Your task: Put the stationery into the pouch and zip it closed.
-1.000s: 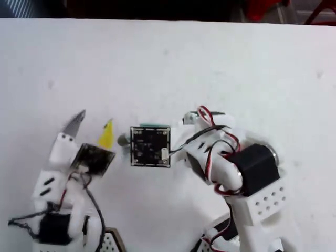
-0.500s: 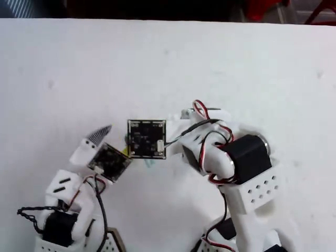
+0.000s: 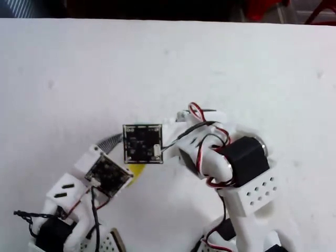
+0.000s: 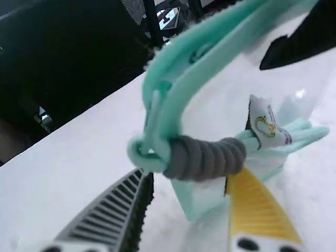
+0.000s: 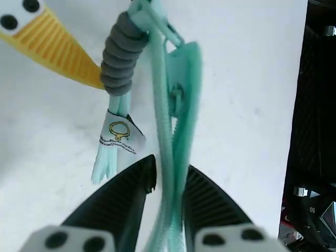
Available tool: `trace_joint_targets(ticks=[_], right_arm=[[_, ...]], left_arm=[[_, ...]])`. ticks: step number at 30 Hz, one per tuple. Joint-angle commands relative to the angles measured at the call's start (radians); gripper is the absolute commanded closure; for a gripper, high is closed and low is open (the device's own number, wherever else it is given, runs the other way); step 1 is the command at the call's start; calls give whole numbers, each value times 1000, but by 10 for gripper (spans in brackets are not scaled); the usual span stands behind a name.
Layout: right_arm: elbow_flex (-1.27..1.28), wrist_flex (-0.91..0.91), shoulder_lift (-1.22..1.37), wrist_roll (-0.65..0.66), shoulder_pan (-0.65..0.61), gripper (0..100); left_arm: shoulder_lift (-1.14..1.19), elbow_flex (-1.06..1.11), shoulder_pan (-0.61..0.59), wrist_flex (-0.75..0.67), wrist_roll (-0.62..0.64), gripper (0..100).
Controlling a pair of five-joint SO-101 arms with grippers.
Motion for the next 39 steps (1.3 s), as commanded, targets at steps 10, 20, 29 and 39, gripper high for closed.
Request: trace_joint_targets(ticks=[10, 20, 29, 39], right_arm=[[-77, 58, -162, 11, -70, 981], [-77, 59, -196, 11, -142, 981], [-97, 59, -209, 61, -232, 981], [-130, 58, -222, 44, -305, 981]], left_arm=[[8, -60, -134, -107, 52, 758], [8, -107, 21, -101, 48, 758], [8, -278, 45, -44, 54, 759], [8, -305, 257, 117, 48, 761]])
